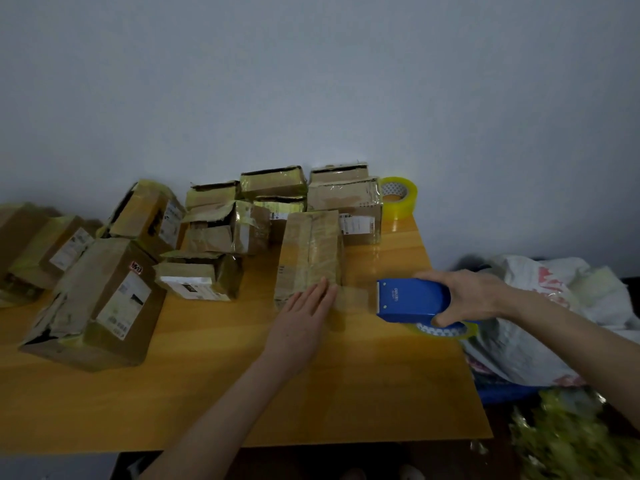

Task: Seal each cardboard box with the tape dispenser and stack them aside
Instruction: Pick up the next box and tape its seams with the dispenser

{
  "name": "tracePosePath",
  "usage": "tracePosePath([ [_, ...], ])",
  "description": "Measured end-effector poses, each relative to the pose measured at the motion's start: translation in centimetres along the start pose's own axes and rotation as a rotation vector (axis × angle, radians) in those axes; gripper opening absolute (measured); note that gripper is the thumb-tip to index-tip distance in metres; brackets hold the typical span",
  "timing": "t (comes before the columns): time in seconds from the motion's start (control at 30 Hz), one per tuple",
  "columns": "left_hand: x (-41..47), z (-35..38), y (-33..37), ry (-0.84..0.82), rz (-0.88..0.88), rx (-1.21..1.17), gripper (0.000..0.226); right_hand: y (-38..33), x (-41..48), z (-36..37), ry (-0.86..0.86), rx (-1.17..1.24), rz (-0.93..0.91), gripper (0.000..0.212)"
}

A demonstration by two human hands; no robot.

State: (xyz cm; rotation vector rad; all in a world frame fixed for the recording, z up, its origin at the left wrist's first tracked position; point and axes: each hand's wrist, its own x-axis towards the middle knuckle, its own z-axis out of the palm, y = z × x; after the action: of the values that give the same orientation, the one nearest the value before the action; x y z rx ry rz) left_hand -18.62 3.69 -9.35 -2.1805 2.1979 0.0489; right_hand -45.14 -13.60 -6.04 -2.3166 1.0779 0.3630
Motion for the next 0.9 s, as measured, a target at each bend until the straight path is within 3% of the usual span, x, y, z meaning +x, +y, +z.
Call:
tracePosePath([
  [0.27, -0.3, -0.1, 0.1, 0.019, -0.025, -0.055, 0.078, -4.1, 2.6, 1.1, -0.015, -0.216, -0.044, 0.073],
  [0.43, -0.4, 0.2, 0.2, 0.039, -0.028, -0.079, 0.078, -5.3, 3.9, 1.2, -0.007, -0.294, -0.045, 0.080],
  [0.9, -0.2, -0.4, 0.4, 0.017, -0.028, -0.088, 0.075, -8.9, 6.6, -0.6, -0.164, -0.234, 0.058, 0.069],
])
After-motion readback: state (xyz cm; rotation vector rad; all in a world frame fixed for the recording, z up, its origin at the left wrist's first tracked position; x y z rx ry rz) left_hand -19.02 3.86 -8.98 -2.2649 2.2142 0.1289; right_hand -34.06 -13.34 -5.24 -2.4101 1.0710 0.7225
